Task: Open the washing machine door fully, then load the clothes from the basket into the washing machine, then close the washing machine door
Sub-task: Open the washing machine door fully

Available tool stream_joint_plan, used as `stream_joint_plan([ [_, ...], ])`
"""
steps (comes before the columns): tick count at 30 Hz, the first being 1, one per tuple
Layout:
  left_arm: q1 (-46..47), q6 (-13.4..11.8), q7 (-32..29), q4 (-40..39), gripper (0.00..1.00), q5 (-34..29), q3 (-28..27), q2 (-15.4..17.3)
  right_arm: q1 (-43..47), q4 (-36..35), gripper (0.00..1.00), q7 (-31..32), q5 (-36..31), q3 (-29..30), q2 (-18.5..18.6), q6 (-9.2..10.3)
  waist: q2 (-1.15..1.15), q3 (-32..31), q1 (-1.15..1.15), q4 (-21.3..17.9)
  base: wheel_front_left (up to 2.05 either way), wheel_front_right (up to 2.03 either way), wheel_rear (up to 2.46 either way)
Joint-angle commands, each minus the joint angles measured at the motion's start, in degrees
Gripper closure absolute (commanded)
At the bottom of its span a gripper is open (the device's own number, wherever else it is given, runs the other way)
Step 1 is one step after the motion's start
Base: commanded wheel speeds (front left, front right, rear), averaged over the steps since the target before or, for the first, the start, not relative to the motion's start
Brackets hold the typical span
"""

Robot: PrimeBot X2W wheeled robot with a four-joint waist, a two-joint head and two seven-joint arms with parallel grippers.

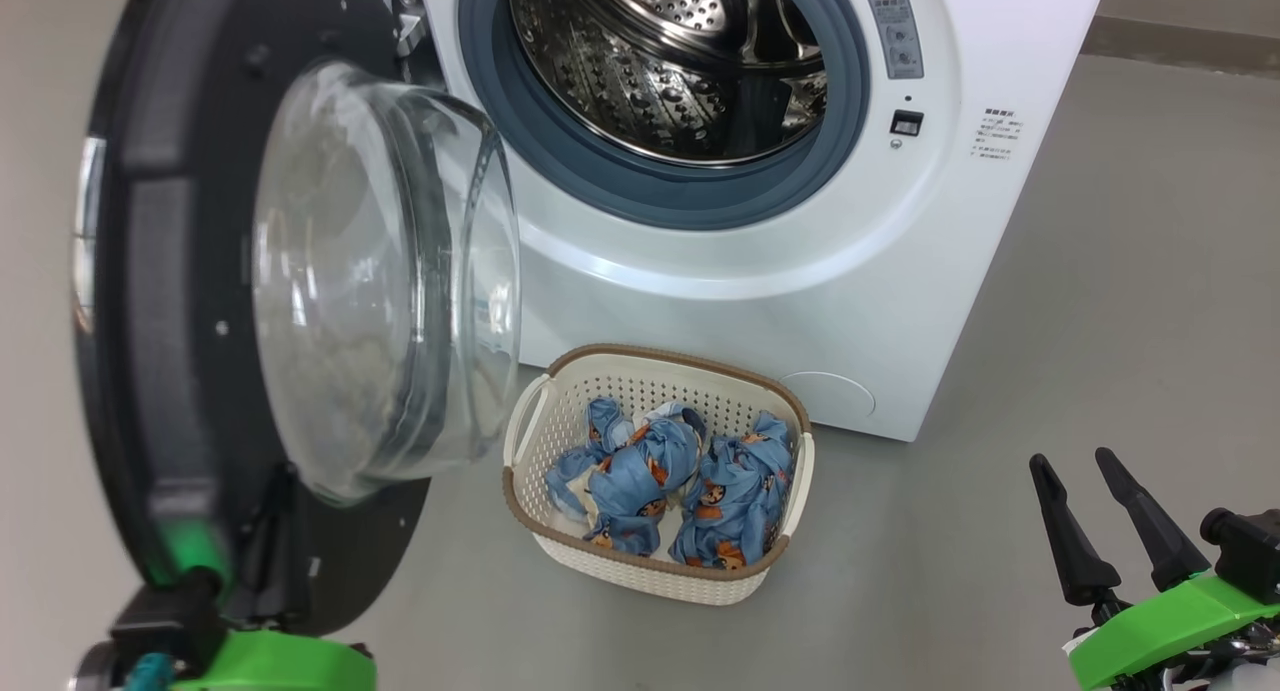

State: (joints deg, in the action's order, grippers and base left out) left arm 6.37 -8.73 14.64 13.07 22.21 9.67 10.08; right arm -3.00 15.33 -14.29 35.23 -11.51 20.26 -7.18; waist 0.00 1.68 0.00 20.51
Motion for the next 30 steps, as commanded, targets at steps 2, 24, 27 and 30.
stream_joint_plan([
  [2, 2.03, -0.93, 0.36, -1.01, 1.00, 0.64, -4.23, 2.51, -0.91, -1.42, 0.00, -0.71, -0.32, -0.66, 1.51, -0.31, 0.00, 0.38, 0.00, 0.09, 0.00, 0.00, 0.00],
  [24, 9.06, 0.61, 0.36, 5.33, 1.00, -0.16, -16.95, 5.44, -2.73, -2.39, 0.00, -0.71, -0.12, 0.80, 4.04, -0.31, 0.00, 6.18, 0.00, 0.96, 0.00, 0.00, 0.00],
  [27, 10.59, 0.88, 0.36, 7.19, 1.00, -0.20, -18.47, 5.79, -2.92, -2.47, 0.00, -0.71, -0.04, 0.90, 4.29, -0.31, 0.00, 6.81, 0.00, 1.10, 0.00, 0.00, 0.00],
  [30, 11.98, 1.43, 0.36, 9.22, 1.00, -0.17, -20.17, 6.26, -3.35, -2.64, 0.00, -0.71, 0.02, 0.76, 4.55, -0.31, 0.00, 7.60, 0.00, 1.04, 0.00, 0.00, 0.00],
])
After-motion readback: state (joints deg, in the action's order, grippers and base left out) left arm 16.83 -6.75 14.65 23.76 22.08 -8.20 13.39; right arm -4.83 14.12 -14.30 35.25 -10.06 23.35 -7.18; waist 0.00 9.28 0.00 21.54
